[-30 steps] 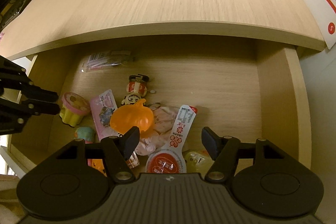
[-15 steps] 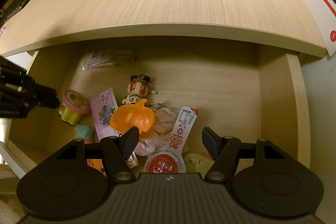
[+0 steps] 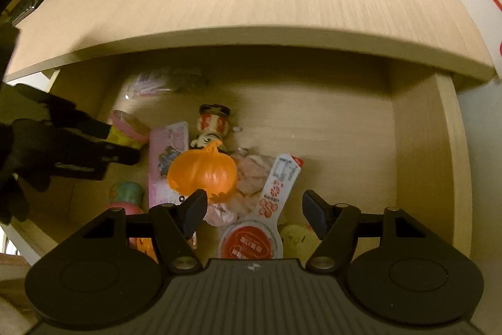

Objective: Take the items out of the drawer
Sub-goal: 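Grasp the yellow-pink cup toy with the left gripper while the right grasps the orange pumpkin, then place the cup toy and orange pumpkin on the desktop beside the speaker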

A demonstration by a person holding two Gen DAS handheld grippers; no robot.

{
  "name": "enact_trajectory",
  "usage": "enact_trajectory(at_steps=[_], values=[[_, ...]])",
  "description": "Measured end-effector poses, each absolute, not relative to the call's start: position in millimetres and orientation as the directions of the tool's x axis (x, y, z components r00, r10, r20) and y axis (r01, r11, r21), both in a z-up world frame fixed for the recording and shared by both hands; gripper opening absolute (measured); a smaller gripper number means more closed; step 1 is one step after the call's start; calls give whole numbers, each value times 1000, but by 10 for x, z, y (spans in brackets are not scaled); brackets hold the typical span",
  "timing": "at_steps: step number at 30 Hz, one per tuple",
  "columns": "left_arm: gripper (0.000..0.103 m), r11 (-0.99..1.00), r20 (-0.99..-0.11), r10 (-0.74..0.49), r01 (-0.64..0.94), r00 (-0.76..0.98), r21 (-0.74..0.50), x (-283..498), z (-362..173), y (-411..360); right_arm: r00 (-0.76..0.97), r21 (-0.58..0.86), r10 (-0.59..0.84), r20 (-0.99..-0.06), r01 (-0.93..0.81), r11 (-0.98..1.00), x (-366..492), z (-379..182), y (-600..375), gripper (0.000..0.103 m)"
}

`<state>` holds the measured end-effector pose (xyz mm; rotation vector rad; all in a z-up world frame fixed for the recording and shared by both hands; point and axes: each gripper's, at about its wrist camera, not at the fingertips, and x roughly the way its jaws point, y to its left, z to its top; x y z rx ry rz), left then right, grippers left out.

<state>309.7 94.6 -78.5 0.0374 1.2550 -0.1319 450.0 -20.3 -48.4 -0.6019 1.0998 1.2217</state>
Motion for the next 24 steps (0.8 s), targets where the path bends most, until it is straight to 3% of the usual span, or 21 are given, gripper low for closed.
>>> enact_trajectory(at_steps=[5, 9, 12, 14, 20, 24], values=[[44, 994, -956, -103, 9, 275, -105, 3051, -782, 1078, -66, 182, 453, -889, -959, 216, 4335, -474, 8, 73], [44, 993, -953, -108, -14, 282, -116, 2913, -677, 1139, -57, 131, 388, -920, -977, 166, 4178, -631, 271, 73], [43, 989, -941, -137, -11, 310, -147, 2768, -522, 1147, -58, 121, 372, -926, -982, 148, 4131, -626, 290, 60], [43, 984, -927, -165, 0, 336, -176, 2669, -393, 1122, -40, 102, 371, -928, -984, 146, 4099, -583, 234, 60], [43, 967, -841, -244, 53, 483, -249, 2361, 126, 1076, -52, 134, 442, -896, -978, 158, 4076, -136, -111, 60], [43, 956, -740, -269, 76, 616, -284, 2656, 566, 1006, -25, 164, 552, -833, -965, 203, 4248, 348, -179, 60]])
